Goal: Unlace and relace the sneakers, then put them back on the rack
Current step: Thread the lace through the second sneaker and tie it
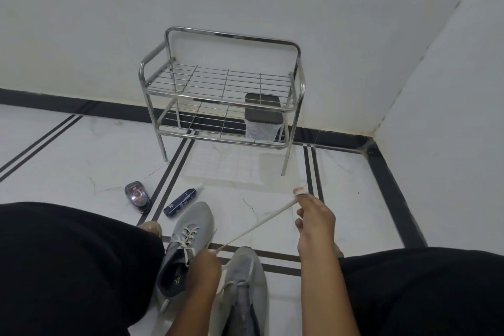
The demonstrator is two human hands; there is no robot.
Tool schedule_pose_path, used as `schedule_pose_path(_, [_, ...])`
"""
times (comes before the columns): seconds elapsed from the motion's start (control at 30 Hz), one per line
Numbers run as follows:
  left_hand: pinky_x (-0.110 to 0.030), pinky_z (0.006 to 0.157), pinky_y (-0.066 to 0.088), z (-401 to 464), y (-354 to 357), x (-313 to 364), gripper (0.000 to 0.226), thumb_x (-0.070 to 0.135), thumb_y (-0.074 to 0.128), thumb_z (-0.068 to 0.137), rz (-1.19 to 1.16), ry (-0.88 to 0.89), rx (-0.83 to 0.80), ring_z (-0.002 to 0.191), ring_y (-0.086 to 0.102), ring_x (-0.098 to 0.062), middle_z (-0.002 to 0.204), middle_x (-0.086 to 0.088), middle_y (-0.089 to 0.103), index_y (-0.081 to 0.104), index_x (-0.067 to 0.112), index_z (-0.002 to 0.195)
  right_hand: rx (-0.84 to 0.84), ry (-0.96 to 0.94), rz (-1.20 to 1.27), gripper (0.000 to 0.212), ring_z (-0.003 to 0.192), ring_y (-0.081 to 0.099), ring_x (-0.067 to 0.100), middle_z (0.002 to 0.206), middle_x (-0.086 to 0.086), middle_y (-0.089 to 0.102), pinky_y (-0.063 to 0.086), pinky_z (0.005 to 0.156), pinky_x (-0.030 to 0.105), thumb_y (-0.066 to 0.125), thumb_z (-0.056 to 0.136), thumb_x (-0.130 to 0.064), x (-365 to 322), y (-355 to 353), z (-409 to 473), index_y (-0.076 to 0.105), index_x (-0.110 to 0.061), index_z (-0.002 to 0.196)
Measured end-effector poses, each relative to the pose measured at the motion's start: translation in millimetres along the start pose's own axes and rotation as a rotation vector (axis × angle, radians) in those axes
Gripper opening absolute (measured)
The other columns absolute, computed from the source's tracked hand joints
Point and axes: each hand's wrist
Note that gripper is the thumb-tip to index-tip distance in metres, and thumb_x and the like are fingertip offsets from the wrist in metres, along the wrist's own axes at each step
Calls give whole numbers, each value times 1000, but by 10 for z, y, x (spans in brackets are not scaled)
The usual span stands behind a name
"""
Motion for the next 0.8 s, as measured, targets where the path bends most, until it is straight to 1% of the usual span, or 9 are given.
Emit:
schedule_pose_path(0.07, [-38, 82, 44, -41, -25, -32, 30, 14, 41, 98, -72, -67, 69, 109, 58, -37, 117, -24, 62, 60, -4, 113, -21, -5, -74, 3, 65, 47, 10, 73, -3, 58, 37, 55, 23, 75, 82, -20, 40, -11, -35, 72, -19, 82])
schedule_pose_path(0.17, [-42, 78, 44, -47, -147, 9, 28, 7, 44, 95, -192, -132, 231, 106, 59, -44, 112, -30, 62, 58, -11, 112, -39, -22, -143, 2, 64, 53, 9, 79, -4, 65, 37, 52, 21, 72, 84, -17, 101, -1, -55, 71, -16, 82])
schedule_pose_path(0.33, [-46, 84, 45, 139, -535, 61, 32, 16, 41, 99, -545, -217, 532, 106, 56, -46, 118, -30, 57, 57, -7, 114, -67, -70, -199, 6, 65, 60, 9, 76, -5, 70, 43, 55, 22, 71, 85, -16, 117, -19, -18, 70, -11, 88])
schedule_pose_path(0.5, [-51, 94, 41, 167, -559, 108, 34, 19, 42, 99, -670, -297, 571, 115, 50, -47, 131, -27, 47, 47, -2, 126, -73, -111, -240, 16, 68, 62, 13, 77, 1, 69, 53, 63, 27, 60, 94, -22, 186, -17, 57, 69, -13, 85])
schedule_pose_path(0.57, [-53, 96, 40, 121, -469, 155, 46, 15, 48, 95, -585, -189, 579, 120, 46, -47, 139, -25, 41, 35, 2, 137, -91, -173, -352, 15, 68, 61, 13, 79, 2, 66, 56, 70, 30, 59, 94, -20, 221, -9, 90, 70, -13, 87])
schedule_pose_path(0.63, [-45, 95, 41, 29, -370, 272, 54, 5, 46, 93, -470, 96, 498, 121, 49, -37, 143, -18, 41, 28, 8, 144, -158, -205, -472, 8, 67, 63, 12, 81, 3, 67, 57, 74, 31, 61, 91, -17, 276, 17, 82, 68, -15, 86])
schedule_pose_path(0.7, [-34, 89, 44, -47, -261, 416, 44, 6, 40, 97, -400, 386, 220, 104, 55, -20, 133, -6, 54, 38, 15, 140, -217, -217, -580, 5, 65, 65, 11, 81, 5, 68, 57, 74, 34, 65, 87, -15, 363, 59, 46, 62, -15, 83])
schedule_pose_path(0.77, [-34, 92, 47, -66, -159, 484, 32, 16, 38, 101, -400, 522, -104, 96, 58, -12, 115, 6, 64, 47, 24, 131, -247, -220, -666, 8, 66, 67, 10, 80, 3, 69, 57, 74, 37, 68, 85, -15, 447, 97, 25, 60, -14, 82])
schedule_pose_path(0.8, [-36, 94, 48, -63, -125, 487, 27, 20, 40, 101, -408, 539, -197, 97, 59, -11, 106, 9, 66, 51, 27, 124, -261, -214, -697, 7, 68, 67, 11, 79, 1, 70, 57, 75, 37, 68, 84, -15, 478, 109, 28, 61, -14, 81])
Point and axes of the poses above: each hand's wrist, its own z-axis towards the middle knuckle, its own y-axis out of the palm, x = y × z
